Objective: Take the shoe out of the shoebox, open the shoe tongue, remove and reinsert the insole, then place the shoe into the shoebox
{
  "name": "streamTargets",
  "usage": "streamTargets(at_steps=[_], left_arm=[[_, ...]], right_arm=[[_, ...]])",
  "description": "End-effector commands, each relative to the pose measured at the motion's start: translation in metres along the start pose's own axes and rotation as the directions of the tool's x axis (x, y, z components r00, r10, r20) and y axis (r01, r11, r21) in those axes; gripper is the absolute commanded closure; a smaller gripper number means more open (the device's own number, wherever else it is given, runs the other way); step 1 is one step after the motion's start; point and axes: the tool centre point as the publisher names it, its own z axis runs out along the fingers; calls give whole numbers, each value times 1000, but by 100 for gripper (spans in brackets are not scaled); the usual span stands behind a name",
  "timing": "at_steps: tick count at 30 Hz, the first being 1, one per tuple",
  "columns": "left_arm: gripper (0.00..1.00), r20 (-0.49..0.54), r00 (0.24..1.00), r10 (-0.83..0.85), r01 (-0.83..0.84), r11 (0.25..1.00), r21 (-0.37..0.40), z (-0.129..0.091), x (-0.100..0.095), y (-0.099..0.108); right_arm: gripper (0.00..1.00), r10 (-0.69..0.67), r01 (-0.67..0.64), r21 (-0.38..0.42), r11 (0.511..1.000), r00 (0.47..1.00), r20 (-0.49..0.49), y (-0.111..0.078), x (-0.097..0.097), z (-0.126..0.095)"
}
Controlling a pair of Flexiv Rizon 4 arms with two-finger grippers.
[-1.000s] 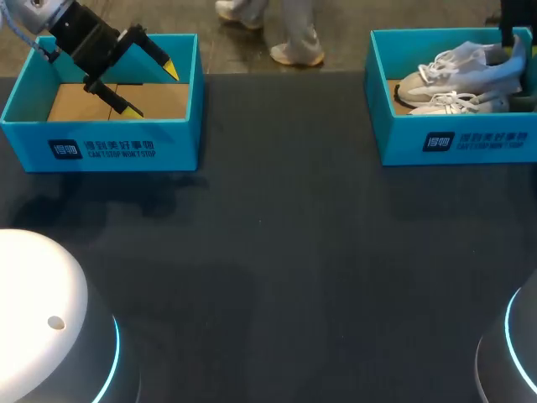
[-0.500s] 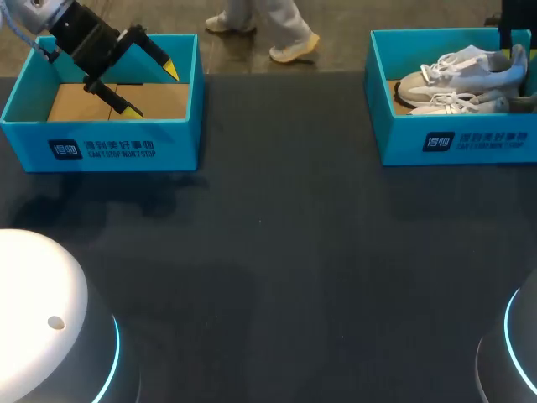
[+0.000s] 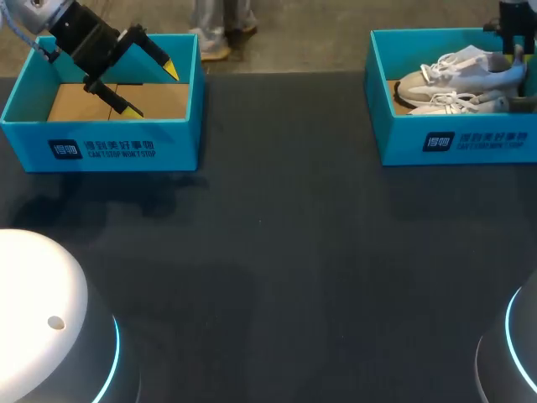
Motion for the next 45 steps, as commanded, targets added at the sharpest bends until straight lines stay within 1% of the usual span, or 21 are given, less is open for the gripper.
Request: streamTargets(at_steps=[1,8,12,14,15,16,18,19,22,24,30,31,36,40,44,45], left_arm=[[0,-4,1000,0,0,1000,-3,0,0,-1],[0,-4,1000,0,0,1000,-3,0,0,-1],[0,-4,1000,0,0,1000,-3,0,0,-1],[0,-4,1000,0,0,1000,-3,0,0,-1],[0,-4,1000,0,0,1000,-3,0,0,-1],[0,-4,1000,0,0,1000,-3,0,0,-1],[0,-4,1000,0,0,1000,-3,0,0,-1],[0,-4,1000,0,0,1000,-3,0,0,-1],[0,-4,1000,0,0,1000,-3,0,0,-1],[0,-4,1000,0,0,1000,-3,0,0,-1],[0,-4,1000,0,0,1000,-3,0,0,-1],[0,-4,1000,0,0,1000,-3,0,0,-1],[0,-4,1000,0,0,1000,-3,0,0,-1],[0,-4,1000,0,0,1000,-3,0,0,-1],[0,-4,1000,0,0,1000,-3,0,0,-1],[0,-4,1000,0,0,1000,-3,0,0,-1]], right_arm=[[100,-2,2,12,1000,1000,4,10,8,5],[100,-5,5,18,1000,1000,2,12,11,10],[100,3,-3,33,999,1000,1,11,6,15],[100,8,-8,35,999,1000,4,11,3,14],[98,9,-9,33,999,1000,4,10,1,11],[93,11,-11,30,1000,1000,4,10,0,9],[74,14,-14,21,1000,1000,2,9,-3,2],[69,14,-14,16,1000,1000,-4,8,-4,-1],[63,7,-7,5,1000,1000,-14,6,-5,-10],[55,8,-8,6,1000,999,-31,4,-5,-13],[54,4,-4,0,1000,999,-49,0,-5,-24],[53,6,-6,5,1000,998,-69,-1,-5,-28],[49,-30,31,0,1000,995,-98,-7,-6,-44],[38,-43,44,0,999,991,-126,-10,-8,-57],[14,-68,67,-11,998,986,-151,-15,-10,-71],[11,-76,75,-10,997,985,-152,-16,-10,-74]])
